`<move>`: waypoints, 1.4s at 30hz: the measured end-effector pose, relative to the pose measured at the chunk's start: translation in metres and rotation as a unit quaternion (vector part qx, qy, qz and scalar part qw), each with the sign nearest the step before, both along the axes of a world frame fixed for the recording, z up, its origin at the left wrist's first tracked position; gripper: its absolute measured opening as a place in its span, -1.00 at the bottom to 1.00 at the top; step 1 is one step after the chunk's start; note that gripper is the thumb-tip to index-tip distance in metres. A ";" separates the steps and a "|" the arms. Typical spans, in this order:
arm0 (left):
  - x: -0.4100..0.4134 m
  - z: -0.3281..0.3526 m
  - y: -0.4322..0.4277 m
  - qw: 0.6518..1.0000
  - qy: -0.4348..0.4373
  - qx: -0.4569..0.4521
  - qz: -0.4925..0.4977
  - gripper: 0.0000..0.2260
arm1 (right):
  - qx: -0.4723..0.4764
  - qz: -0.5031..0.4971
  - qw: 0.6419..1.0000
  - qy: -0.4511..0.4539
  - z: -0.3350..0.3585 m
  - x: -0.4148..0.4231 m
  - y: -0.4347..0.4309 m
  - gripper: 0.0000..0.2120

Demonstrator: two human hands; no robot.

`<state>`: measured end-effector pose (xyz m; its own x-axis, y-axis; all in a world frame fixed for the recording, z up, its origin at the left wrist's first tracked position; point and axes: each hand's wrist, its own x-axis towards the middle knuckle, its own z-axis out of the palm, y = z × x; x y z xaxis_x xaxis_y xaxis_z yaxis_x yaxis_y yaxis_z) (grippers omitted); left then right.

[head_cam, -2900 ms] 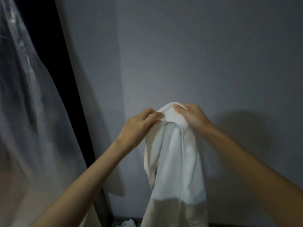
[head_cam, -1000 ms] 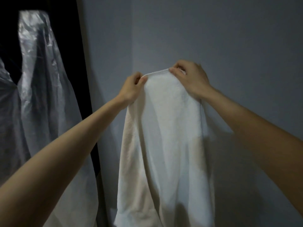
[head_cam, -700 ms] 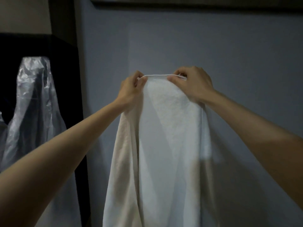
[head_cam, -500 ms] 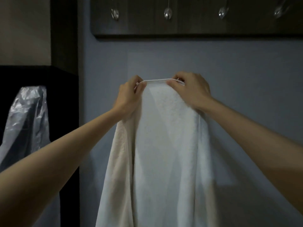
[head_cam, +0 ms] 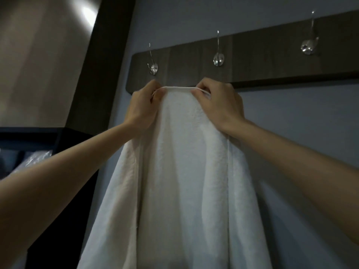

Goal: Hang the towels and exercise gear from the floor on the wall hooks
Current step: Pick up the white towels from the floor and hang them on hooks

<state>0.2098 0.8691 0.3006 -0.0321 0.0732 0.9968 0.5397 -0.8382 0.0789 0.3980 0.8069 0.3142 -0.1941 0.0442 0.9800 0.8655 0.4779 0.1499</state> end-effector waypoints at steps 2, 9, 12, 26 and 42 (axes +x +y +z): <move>-0.005 0.013 0.003 1.000 -0.006 0.005 0.011 -0.88 | 0.027 0.016 0.999 -0.002 0.015 -0.005 0.013 -0.78; -0.031 0.052 0.011 0.998 -0.032 0.012 0.051 -0.87 | 0.101 0.077 0.992 -0.010 0.059 -0.035 0.047 -0.83; -0.037 0.075 0.015 0.997 -0.046 -0.002 0.060 -0.89 | 0.142 0.097 0.985 0.001 0.075 -0.051 0.059 -0.88; -0.068 0.156 0.076 0.989 -0.097 -0.029 0.107 -0.78 | 0.132 0.013 0.991 0.024 0.151 -0.098 0.109 -0.88; -0.067 0.084 0.085 0.972 -0.208 -0.040 -0.106 -0.86 | 0.115 0.064 0.991 0.032 0.104 -0.110 0.122 -0.82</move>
